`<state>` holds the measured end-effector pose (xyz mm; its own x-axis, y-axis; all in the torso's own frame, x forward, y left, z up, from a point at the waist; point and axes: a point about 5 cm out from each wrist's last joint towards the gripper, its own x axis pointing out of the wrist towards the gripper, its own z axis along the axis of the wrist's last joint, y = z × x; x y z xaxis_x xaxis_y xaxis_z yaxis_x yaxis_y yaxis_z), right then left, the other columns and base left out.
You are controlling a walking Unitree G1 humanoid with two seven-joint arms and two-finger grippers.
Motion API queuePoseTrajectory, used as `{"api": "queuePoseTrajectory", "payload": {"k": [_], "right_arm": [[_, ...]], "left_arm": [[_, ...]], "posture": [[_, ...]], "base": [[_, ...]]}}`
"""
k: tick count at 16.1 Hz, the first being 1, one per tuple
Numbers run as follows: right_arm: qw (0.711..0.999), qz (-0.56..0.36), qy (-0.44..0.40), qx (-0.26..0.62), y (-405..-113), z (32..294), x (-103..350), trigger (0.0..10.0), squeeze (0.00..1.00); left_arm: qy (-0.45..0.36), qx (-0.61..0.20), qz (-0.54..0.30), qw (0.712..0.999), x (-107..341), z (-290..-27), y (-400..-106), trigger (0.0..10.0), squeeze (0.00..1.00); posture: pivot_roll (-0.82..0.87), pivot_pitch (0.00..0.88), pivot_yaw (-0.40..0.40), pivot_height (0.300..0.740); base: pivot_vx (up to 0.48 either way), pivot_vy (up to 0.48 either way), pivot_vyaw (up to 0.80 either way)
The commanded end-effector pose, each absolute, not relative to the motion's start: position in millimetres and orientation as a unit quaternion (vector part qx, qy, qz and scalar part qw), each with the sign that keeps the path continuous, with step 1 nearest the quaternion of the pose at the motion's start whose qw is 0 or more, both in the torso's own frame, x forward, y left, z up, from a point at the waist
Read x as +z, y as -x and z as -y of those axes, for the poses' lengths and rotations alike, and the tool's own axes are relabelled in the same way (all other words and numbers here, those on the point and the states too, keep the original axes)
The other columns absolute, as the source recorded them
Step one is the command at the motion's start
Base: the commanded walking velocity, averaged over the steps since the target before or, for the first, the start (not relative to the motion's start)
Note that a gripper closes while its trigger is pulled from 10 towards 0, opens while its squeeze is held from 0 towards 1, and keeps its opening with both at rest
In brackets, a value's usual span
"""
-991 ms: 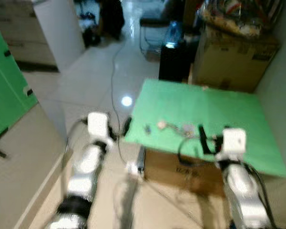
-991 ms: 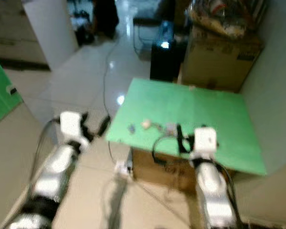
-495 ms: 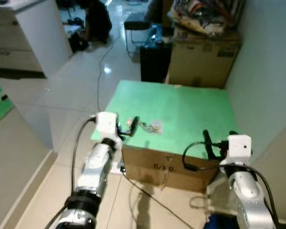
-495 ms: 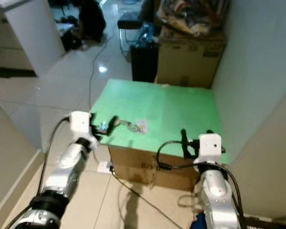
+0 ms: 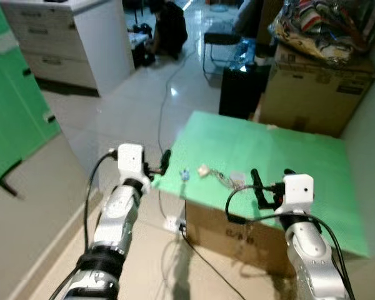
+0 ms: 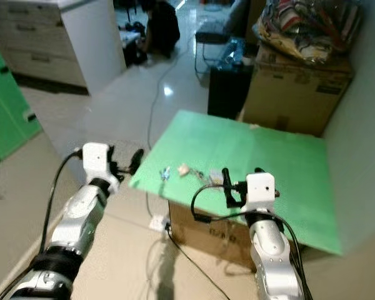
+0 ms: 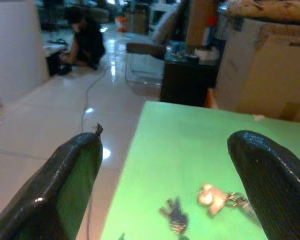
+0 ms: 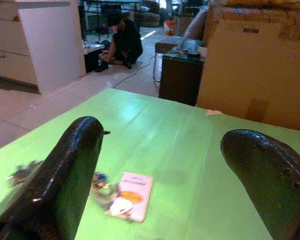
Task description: Hang keys on a hook
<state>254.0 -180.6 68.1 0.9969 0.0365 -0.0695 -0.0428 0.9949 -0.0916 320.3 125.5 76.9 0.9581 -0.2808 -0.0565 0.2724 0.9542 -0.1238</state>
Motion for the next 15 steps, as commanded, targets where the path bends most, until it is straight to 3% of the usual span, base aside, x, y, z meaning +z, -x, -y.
{"api": "queuePoseTrajectory", "payload": {"k": [1, 5, 10, 15], "right_arm": [[0.998, -0.033, 0.052, 0.003, -255.5, 188.4, 70.8, 10.0, 0.00], [0.998, -0.034, 0.051, 0.001, -253.8, 186.8, 71.3, 10.0, 0.00], [0.998, -0.034, 0.047, -0.002, -255.3, 185.1, 71.4, 10.0, 0.00], [0.999, -0.034, 0.039, -0.003, -257.0, 183.0, 71.4, 10.0, 0.00]], "left_arm": [[0.058, -0.189, -0.031, 0.980, 83.0, -106.0, -321.2, 10.0, 0.00], [0.065, -0.205, -0.031, 0.976, 84.5, -103.0, -320.8, 10.0, 0.00], [0.061, -0.203, -0.032, 0.977, 86.2, -108.0, -323.0, 10.0, 0.00], [0.031, -0.212, -0.027, 0.976, 90.7, -110.8, -326.5, 10.0, 0.00]], "posture": [[-0.14, 0.000, 0.047, 0.740], [-0.14, 0.000, 0.052, 0.740], [-0.13, 0.000, 0.065, 0.740], [-0.12, 0.000, 0.077, 0.740]], "base": [[0.480, 0.000, 0.00], [0.480, 0.000, 0.00], [0.000, 0.000, 0.00], [0.000, 0.480, 0.00]]}}
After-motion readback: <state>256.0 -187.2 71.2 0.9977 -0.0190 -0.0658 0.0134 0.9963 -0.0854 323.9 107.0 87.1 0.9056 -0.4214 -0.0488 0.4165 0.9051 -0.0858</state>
